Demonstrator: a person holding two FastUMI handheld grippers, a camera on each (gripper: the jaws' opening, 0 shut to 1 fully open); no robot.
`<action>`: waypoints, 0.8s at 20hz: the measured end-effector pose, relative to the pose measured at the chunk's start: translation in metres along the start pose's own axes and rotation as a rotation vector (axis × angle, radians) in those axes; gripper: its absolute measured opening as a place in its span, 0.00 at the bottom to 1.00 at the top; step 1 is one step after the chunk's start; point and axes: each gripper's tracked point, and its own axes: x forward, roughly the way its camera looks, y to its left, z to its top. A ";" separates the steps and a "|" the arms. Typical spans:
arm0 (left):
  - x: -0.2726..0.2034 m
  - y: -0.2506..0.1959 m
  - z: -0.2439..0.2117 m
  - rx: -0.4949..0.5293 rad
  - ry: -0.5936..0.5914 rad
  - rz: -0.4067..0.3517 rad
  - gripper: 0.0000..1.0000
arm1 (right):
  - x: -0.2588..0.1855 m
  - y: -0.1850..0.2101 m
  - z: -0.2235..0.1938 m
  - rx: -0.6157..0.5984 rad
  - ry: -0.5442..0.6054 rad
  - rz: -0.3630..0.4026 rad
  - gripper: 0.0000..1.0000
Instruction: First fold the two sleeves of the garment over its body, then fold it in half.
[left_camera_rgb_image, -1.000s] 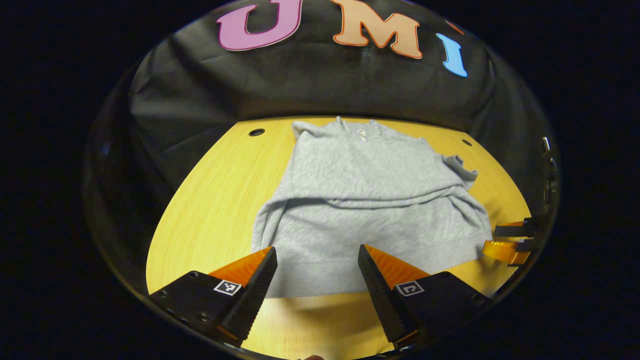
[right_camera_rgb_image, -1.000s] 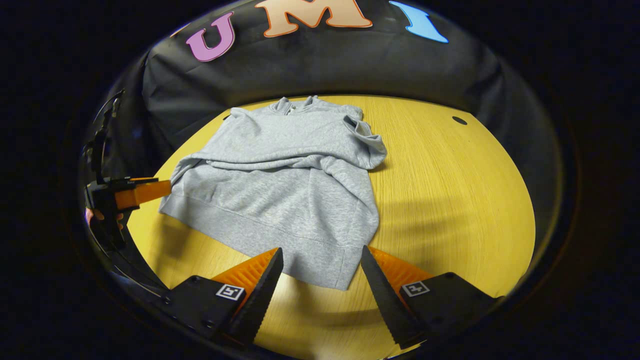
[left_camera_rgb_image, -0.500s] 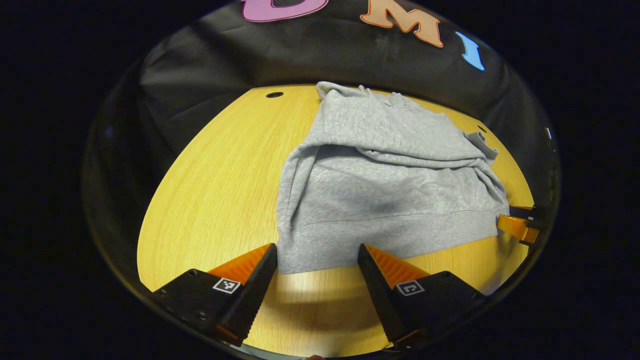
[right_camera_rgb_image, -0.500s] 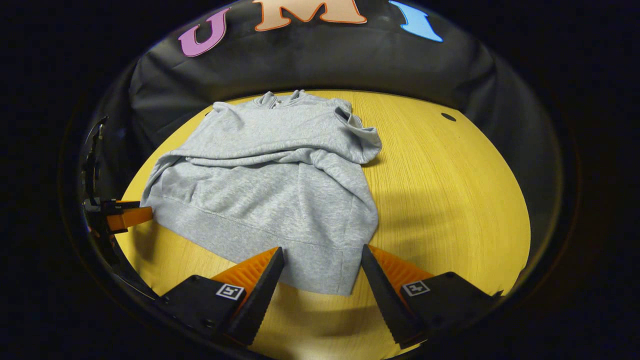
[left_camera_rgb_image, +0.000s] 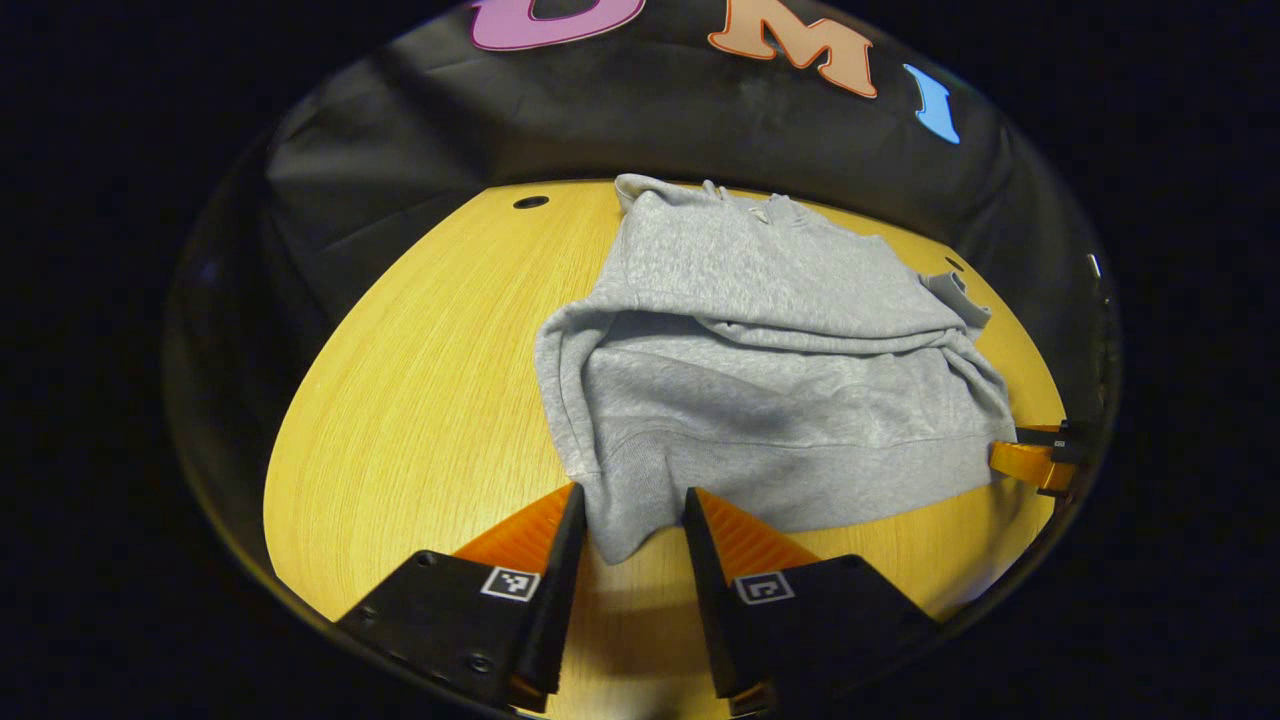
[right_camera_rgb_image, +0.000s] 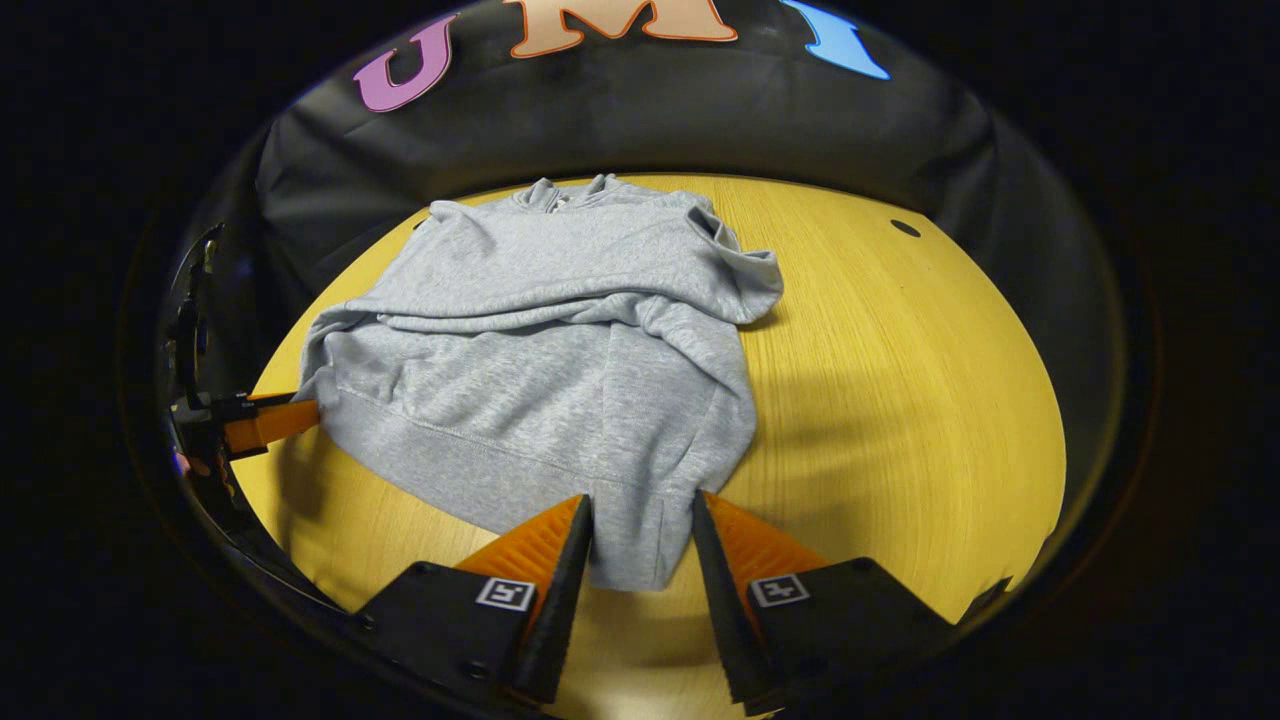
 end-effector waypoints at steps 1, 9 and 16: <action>0.003 -0.003 0.002 -0.014 -0.010 -0.010 0.42 | 0.000 0.001 -0.001 0.010 0.008 0.000 0.58; 0.003 -0.009 0.008 -0.084 -0.021 -0.047 0.00 | -0.003 0.007 0.005 0.115 0.002 0.003 0.11; -0.010 -0.016 0.038 -0.239 -0.079 -0.107 0.00 | -0.019 0.013 0.025 0.151 -0.051 0.054 0.11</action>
